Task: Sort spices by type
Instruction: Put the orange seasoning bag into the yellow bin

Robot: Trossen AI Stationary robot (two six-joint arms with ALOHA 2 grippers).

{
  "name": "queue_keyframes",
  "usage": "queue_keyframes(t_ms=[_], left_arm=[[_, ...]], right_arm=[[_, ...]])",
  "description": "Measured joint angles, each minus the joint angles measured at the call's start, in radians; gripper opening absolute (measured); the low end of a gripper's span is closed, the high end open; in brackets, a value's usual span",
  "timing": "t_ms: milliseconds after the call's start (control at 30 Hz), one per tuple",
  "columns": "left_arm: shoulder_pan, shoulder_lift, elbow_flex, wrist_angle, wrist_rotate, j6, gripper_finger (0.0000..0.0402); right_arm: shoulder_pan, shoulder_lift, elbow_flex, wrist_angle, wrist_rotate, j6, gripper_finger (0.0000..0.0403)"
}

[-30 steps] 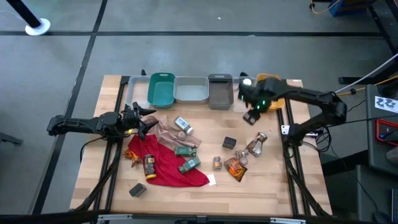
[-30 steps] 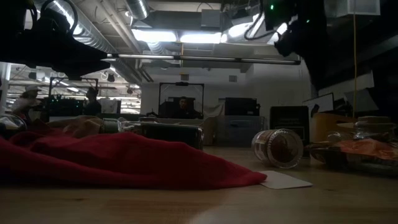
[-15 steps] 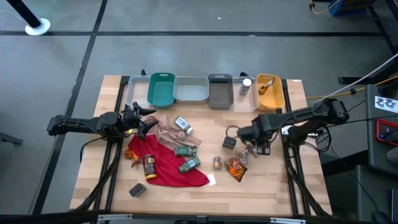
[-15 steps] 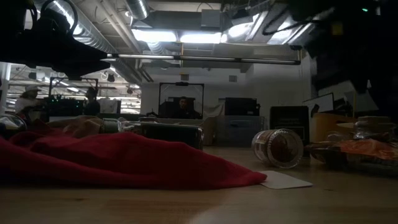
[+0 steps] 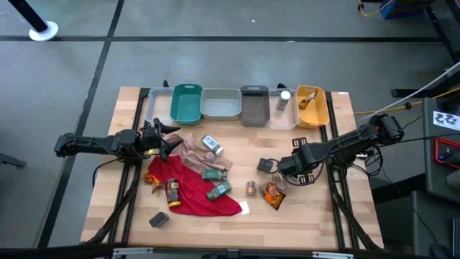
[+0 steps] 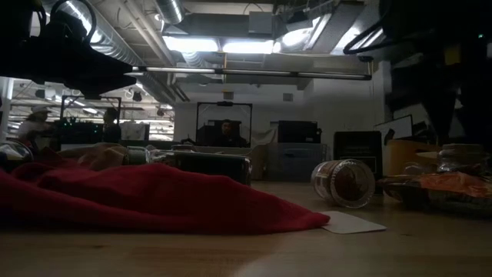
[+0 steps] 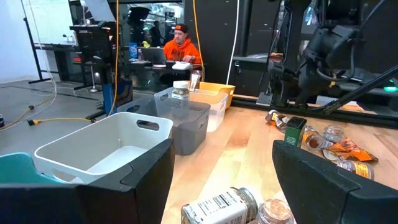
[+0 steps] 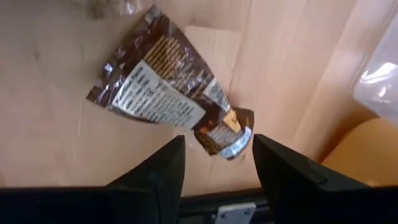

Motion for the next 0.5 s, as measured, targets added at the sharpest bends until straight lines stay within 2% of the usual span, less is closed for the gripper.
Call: queue_keyframes(t_ms=[367, 500], left_arm=[[0.0, 0.0, 0.0, 0.0, 0.0, 0.0, 0.0255], [0.0, 0.0, 0.0, 0.0, 0.0, 0.0, 0.0255]], right_arm=[[-0.001, 0.0, -0.121, 0.065, 0.0, -0.003, 0.0189], [-0.001, 0.0, -0.151, 0.126, 0.001, -0.053, 0.0188]])
